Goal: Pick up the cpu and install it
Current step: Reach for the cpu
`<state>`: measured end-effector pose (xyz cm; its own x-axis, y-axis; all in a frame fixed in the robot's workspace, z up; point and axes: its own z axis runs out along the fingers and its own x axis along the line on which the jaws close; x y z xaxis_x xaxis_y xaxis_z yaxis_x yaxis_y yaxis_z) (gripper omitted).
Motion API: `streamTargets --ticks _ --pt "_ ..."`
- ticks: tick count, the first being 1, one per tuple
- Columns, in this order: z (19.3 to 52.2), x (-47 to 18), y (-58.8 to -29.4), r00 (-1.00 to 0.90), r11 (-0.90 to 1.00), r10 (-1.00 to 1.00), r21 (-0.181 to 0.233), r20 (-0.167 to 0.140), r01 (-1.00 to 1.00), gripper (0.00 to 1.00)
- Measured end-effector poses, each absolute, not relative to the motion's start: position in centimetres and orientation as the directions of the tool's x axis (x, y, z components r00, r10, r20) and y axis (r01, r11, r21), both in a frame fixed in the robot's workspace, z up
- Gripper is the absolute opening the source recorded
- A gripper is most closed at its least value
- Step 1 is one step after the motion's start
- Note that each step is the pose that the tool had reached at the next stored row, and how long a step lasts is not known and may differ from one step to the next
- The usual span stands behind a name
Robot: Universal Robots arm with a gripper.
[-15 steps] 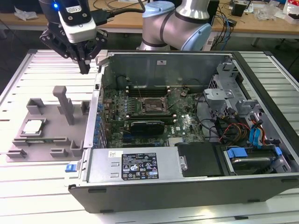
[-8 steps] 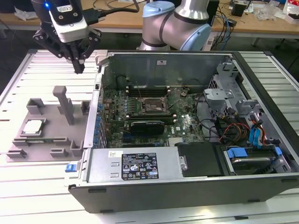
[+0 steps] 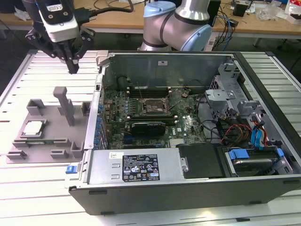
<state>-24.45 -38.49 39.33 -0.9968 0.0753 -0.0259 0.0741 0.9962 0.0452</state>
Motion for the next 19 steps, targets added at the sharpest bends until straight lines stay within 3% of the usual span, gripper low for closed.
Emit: streamTargets --ticks 19 --pt "39.0 -29.4 -38.1 -0.997 0.996 0.075 0.045 -0.027 0.074 0.11"
